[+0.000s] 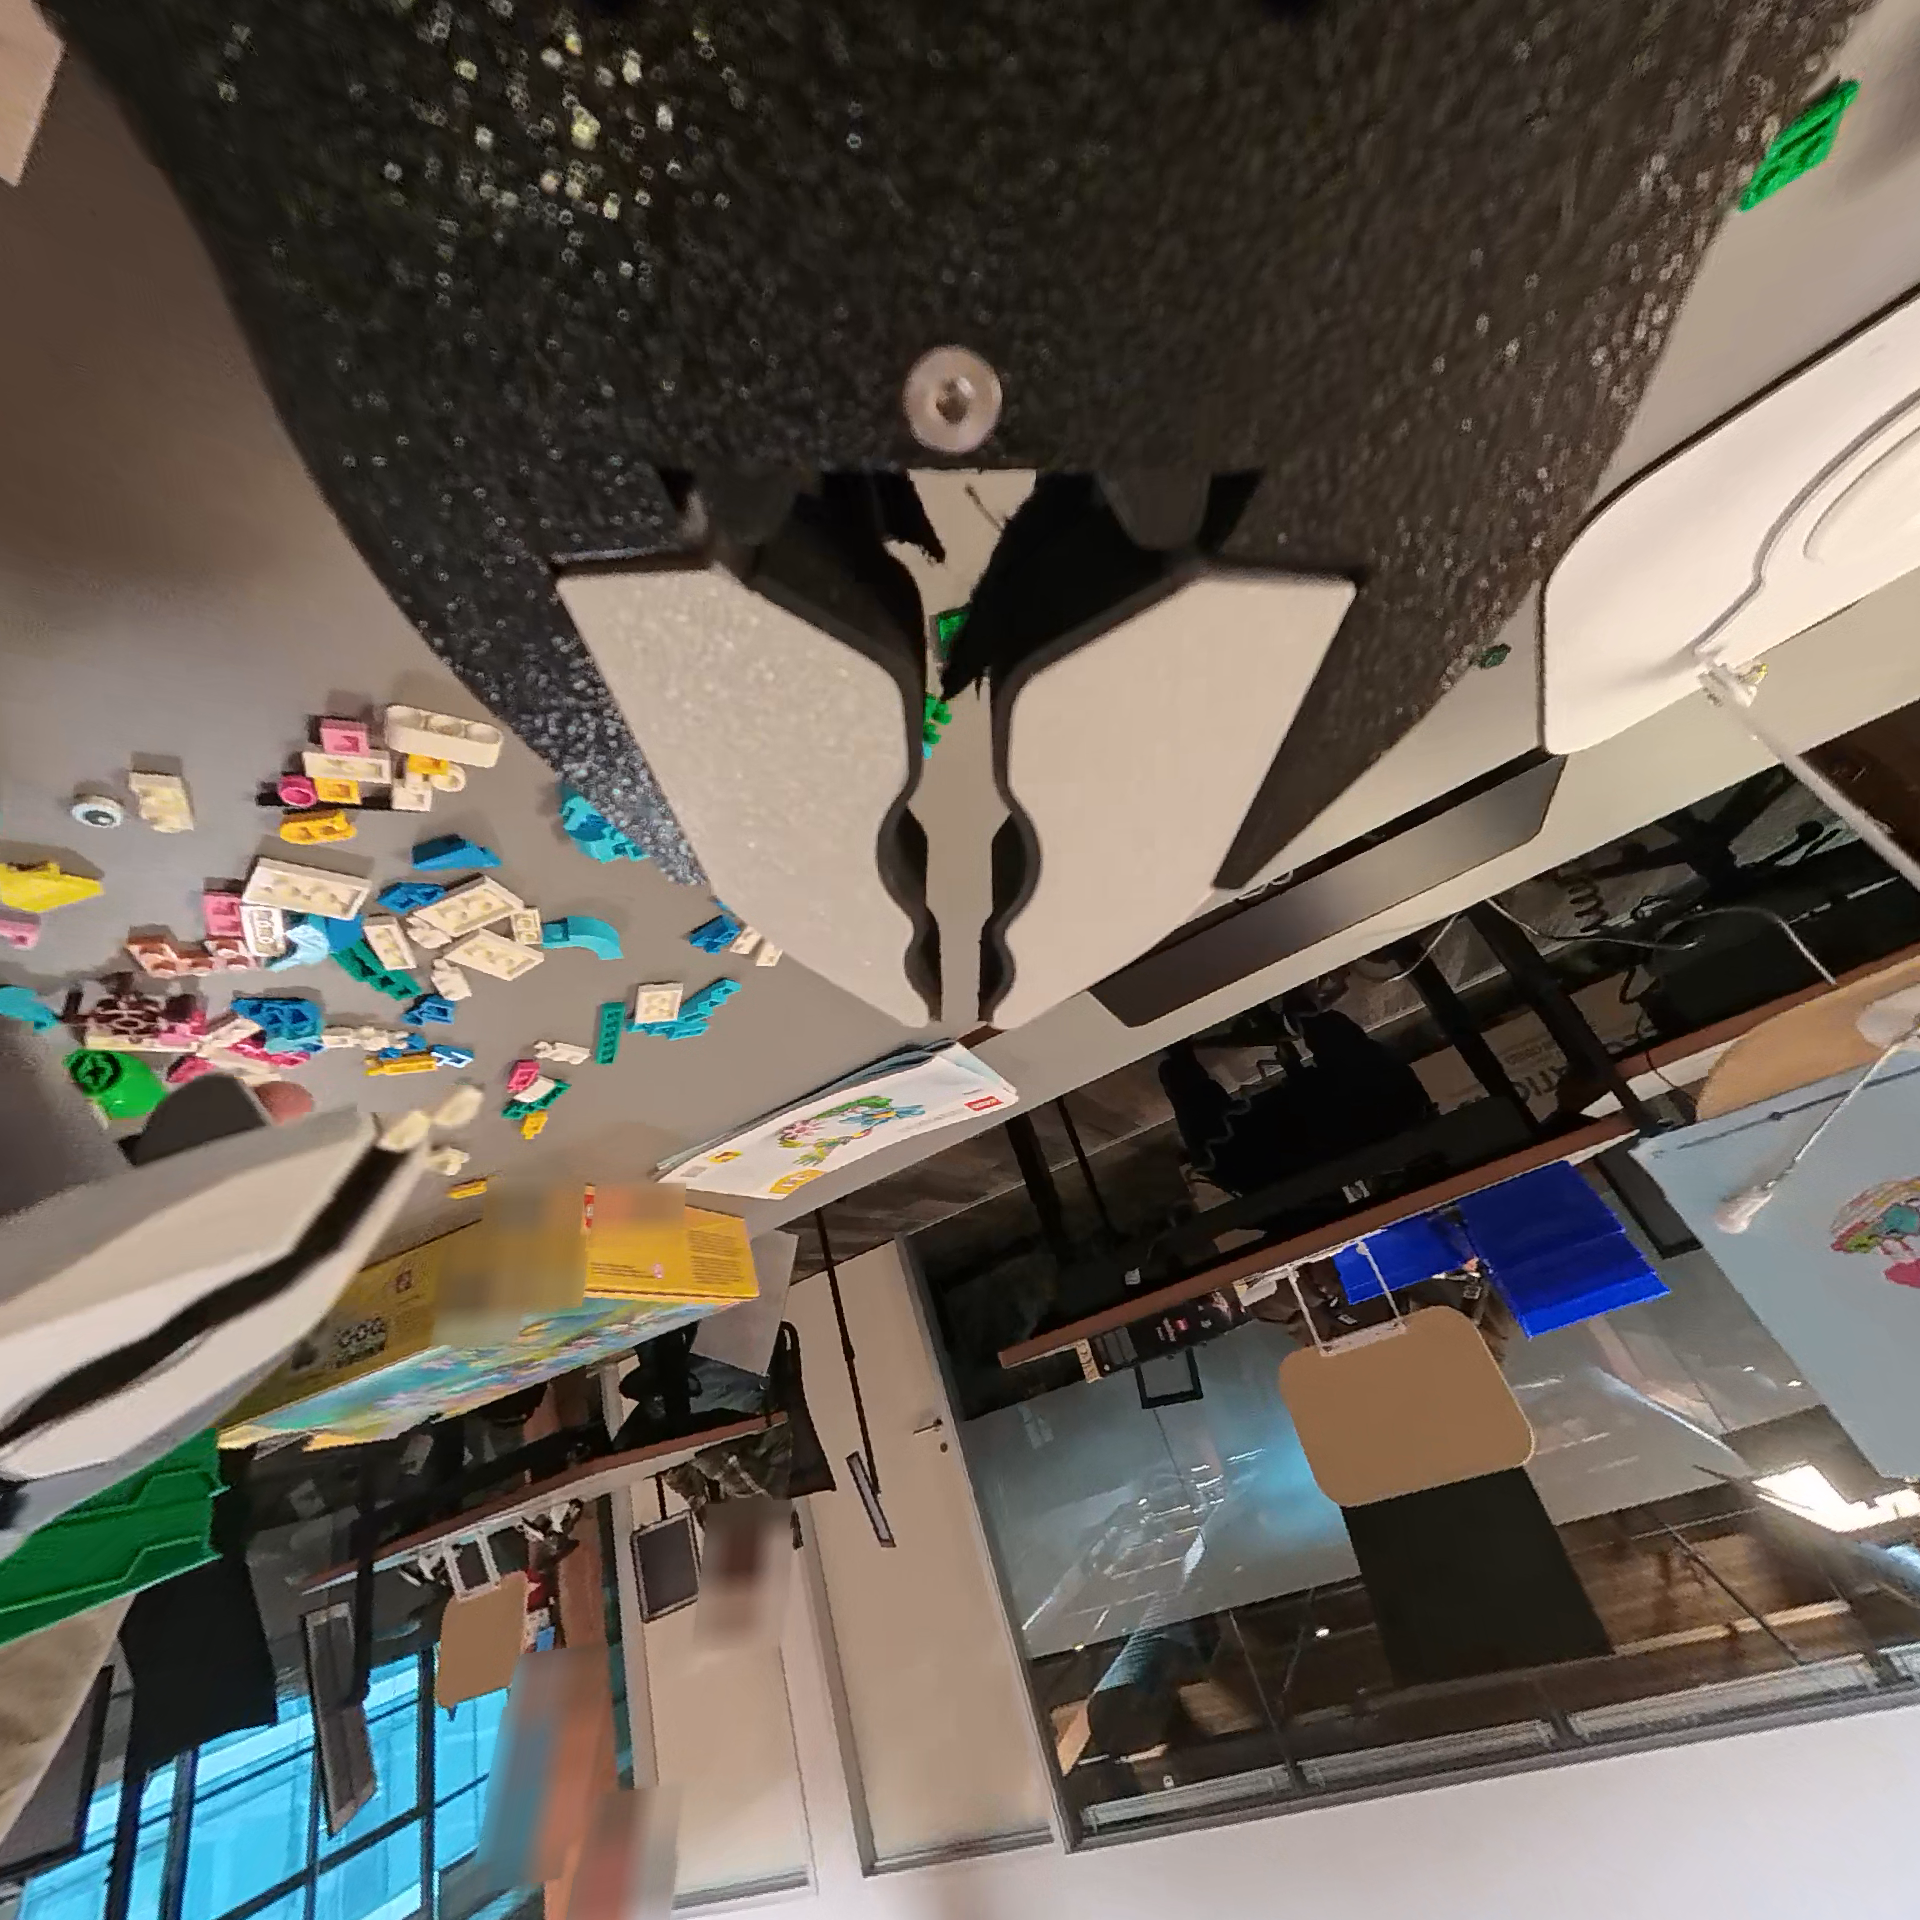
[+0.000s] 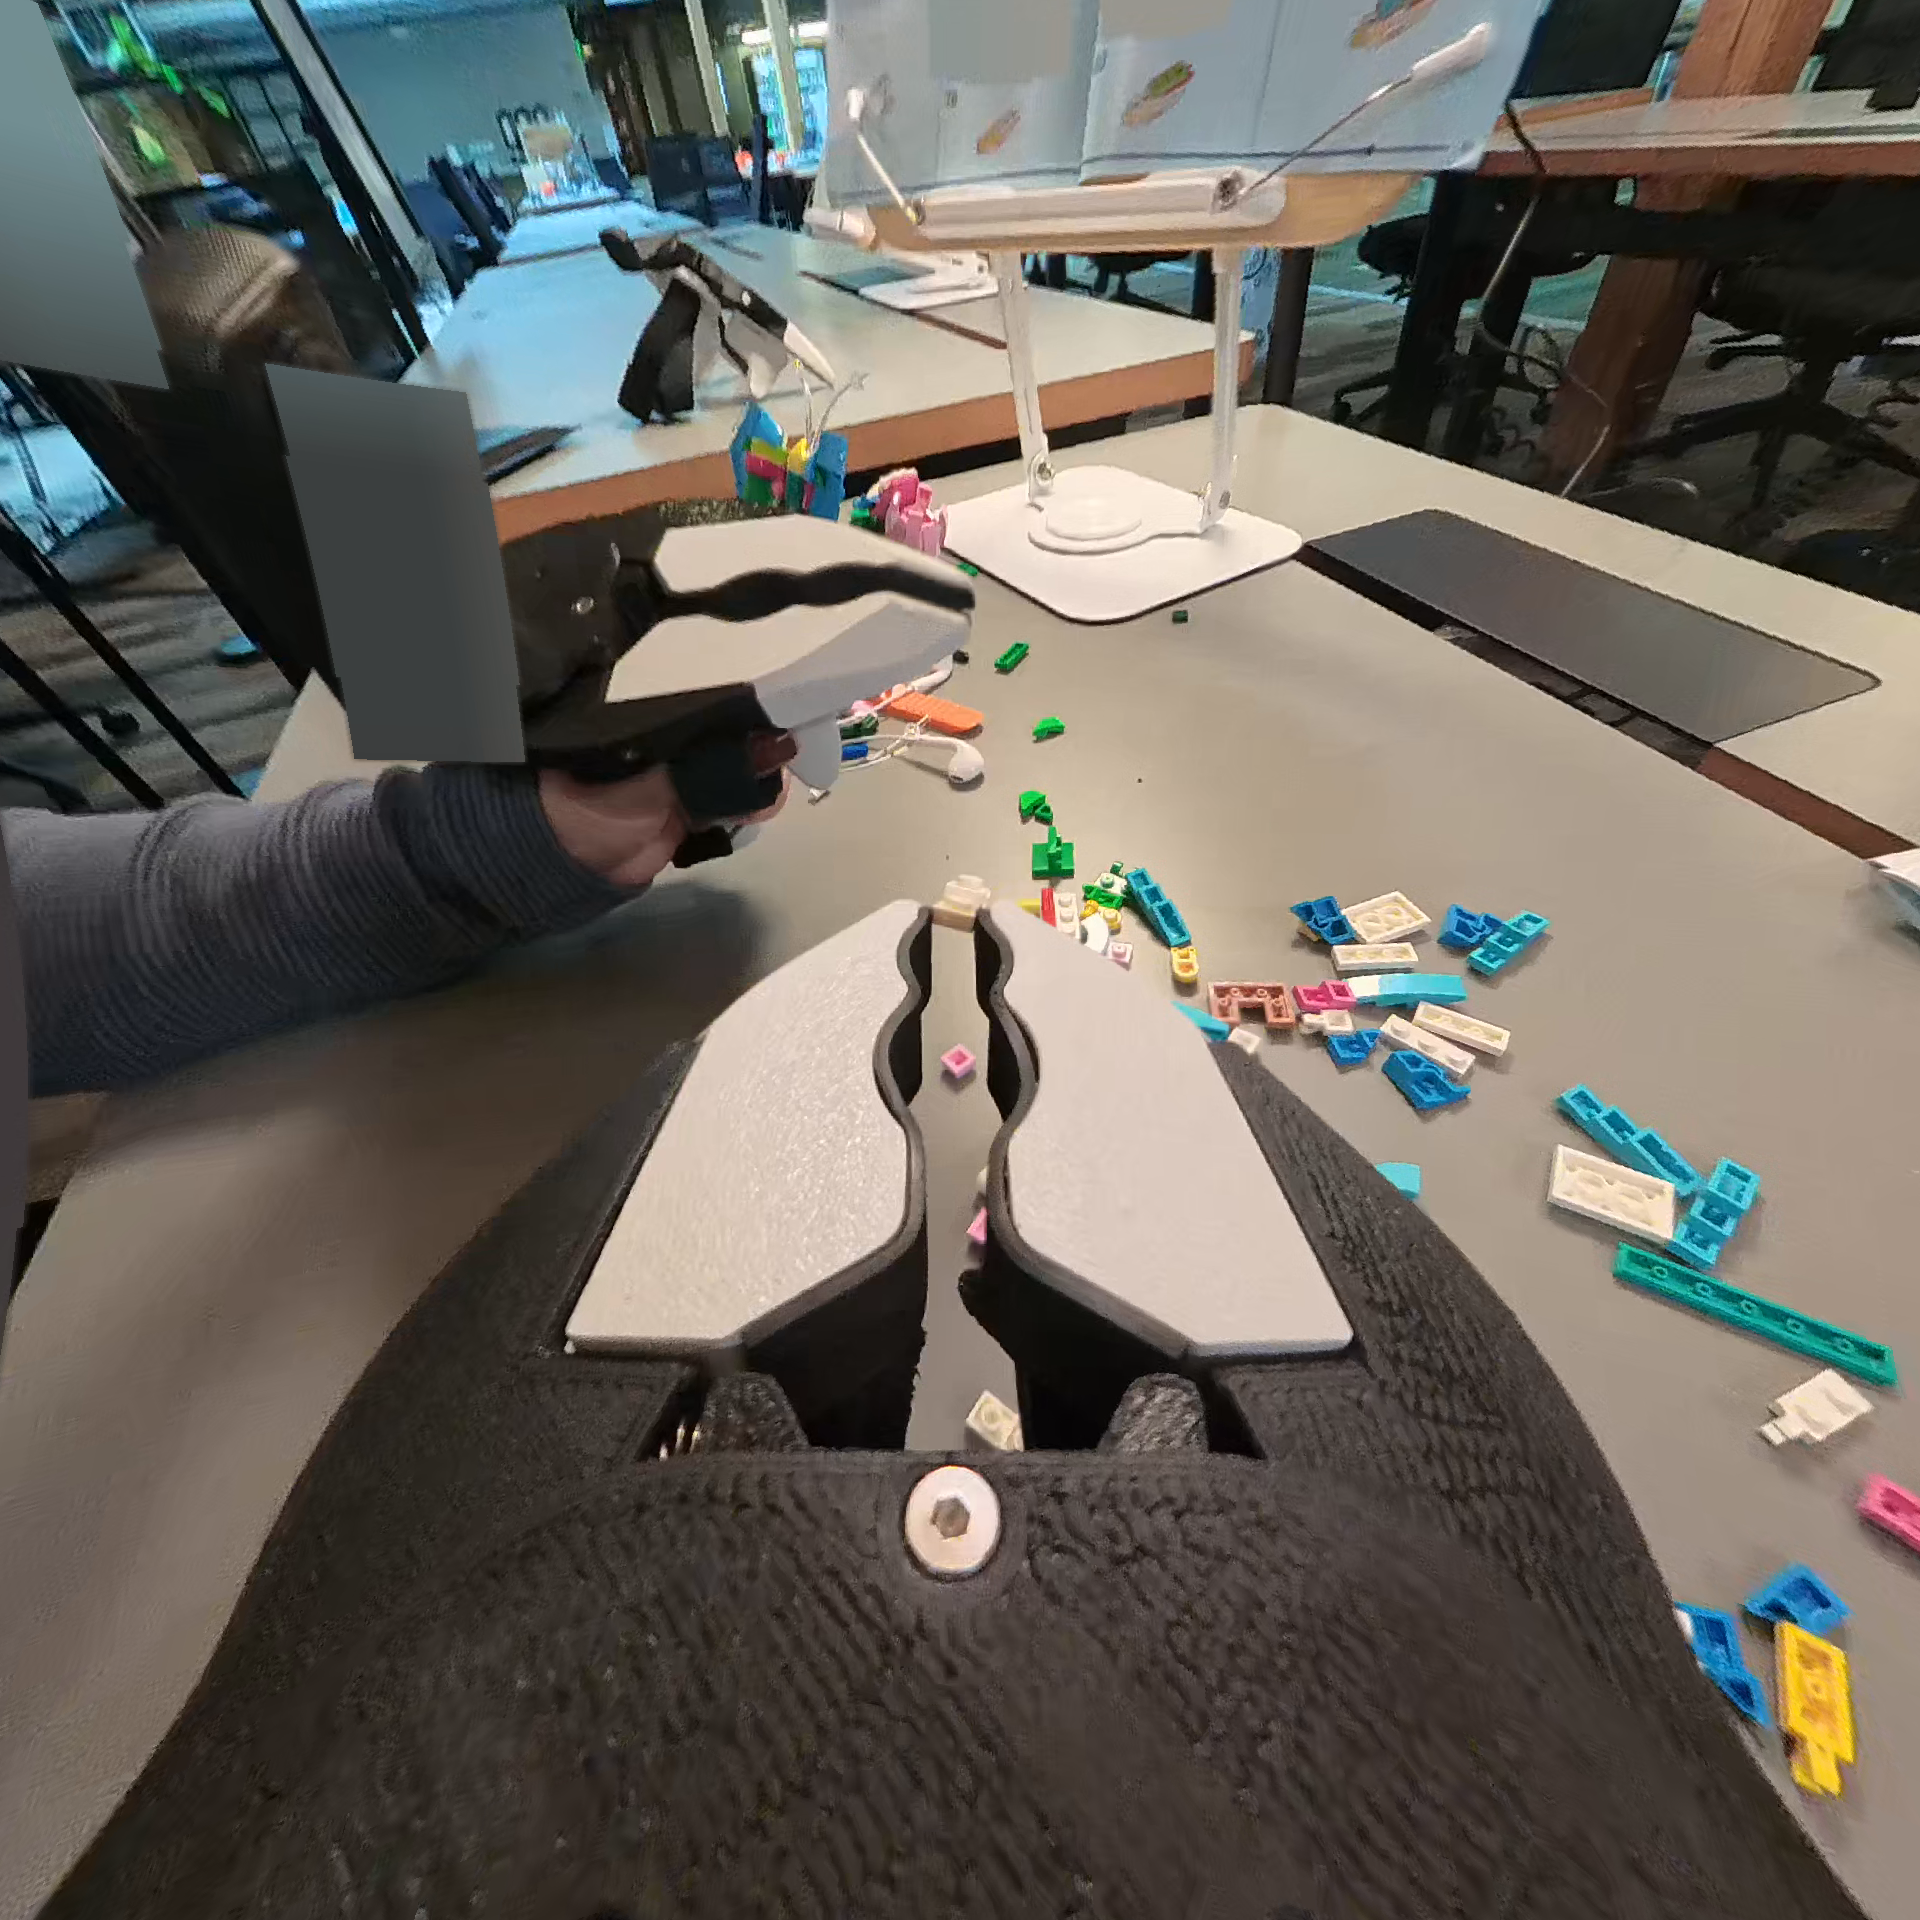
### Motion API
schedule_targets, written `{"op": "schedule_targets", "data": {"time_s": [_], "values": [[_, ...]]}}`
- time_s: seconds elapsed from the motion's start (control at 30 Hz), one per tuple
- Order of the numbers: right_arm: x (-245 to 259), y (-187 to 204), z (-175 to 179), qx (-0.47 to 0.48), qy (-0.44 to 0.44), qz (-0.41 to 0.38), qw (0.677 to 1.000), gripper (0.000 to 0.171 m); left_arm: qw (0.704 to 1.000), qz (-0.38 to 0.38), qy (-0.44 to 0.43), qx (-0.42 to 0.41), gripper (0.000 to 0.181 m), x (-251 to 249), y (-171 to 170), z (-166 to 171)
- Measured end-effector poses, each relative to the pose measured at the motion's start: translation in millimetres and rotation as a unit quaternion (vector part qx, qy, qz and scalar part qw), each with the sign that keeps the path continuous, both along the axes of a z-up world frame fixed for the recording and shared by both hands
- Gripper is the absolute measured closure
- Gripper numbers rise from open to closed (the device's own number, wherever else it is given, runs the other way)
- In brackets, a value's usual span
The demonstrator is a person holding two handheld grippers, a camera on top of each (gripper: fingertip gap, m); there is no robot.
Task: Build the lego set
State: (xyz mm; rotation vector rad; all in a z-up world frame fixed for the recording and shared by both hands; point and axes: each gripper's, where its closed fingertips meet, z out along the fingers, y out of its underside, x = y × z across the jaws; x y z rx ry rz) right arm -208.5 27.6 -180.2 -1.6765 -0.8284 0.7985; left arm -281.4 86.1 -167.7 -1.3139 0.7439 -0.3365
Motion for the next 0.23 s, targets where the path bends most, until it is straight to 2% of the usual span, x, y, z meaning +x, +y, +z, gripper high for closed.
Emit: {"op": "schedule_targets", "data": {"time_s": [0.13, 0.23], "values": [[-2.6, -2.1, 5.0, 0.037, -0.019, -0.012, 0.999, 0.165, 1.000, -0.019, -0.017, -0.016, 0.175, 1.9, -2.3, 1.2], [-2.2, -0.6, 18.2, 0.113, -0.041, -0.039, 0.992, 0.165, 0.997, -0.047, -0.037, -0.043, 0.173, 5.8, -5.8, 0.6]]}}
